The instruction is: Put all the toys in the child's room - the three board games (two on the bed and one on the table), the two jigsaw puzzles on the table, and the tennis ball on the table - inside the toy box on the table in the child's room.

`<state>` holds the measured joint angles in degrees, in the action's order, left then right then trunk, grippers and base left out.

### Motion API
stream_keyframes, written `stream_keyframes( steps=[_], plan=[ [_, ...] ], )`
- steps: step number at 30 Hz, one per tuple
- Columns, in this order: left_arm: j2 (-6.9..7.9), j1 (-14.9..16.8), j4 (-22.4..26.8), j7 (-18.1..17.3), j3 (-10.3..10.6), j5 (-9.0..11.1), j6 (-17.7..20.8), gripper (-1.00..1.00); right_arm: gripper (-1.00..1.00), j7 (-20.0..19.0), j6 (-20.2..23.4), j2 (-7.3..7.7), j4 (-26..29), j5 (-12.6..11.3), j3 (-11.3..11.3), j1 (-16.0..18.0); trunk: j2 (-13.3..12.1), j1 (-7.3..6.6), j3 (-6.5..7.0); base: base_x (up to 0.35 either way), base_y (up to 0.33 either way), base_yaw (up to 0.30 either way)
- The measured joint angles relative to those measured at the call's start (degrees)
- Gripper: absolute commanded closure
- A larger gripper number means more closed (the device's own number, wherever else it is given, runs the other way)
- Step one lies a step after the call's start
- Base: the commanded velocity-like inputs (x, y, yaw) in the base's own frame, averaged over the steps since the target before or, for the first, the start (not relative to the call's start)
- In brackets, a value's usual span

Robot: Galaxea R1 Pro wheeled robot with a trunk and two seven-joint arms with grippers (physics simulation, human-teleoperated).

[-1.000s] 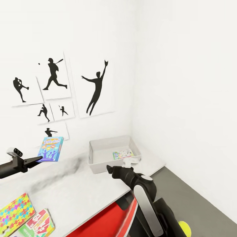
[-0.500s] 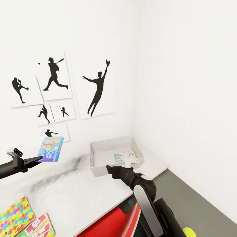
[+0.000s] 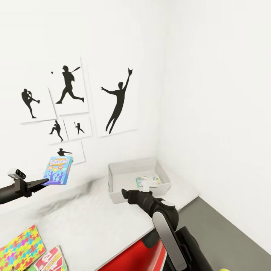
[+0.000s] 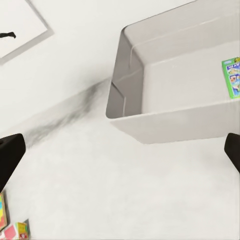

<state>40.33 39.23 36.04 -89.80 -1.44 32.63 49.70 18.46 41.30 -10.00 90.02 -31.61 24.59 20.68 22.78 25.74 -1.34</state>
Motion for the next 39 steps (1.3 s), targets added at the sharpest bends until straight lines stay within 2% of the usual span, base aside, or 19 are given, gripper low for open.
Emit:
stream_keyframes(
  steps=[7, 39],
  plan=[
    [0.0, 0.0, 0.0, 0.0, 0.0, 0.0, 0.0, 1.0, -1.0, 0.0, 0.0, 0.0, 0.0, 0.0, 0.0, 0.0, 0.0, 0.0, 0.0, 0.0, 0.005, 0.093],
    [-0.07, 0.0, 0.0, 0.0, 0.0, 0.1, 0.0, 1.0, -1.0, -0.1, 0.1, 0.0, 0.1, 0.0, -0.1, 0.0, 0.0, 0.0, 0.0, 0.007, 0.021, 0.002]
  ],
)
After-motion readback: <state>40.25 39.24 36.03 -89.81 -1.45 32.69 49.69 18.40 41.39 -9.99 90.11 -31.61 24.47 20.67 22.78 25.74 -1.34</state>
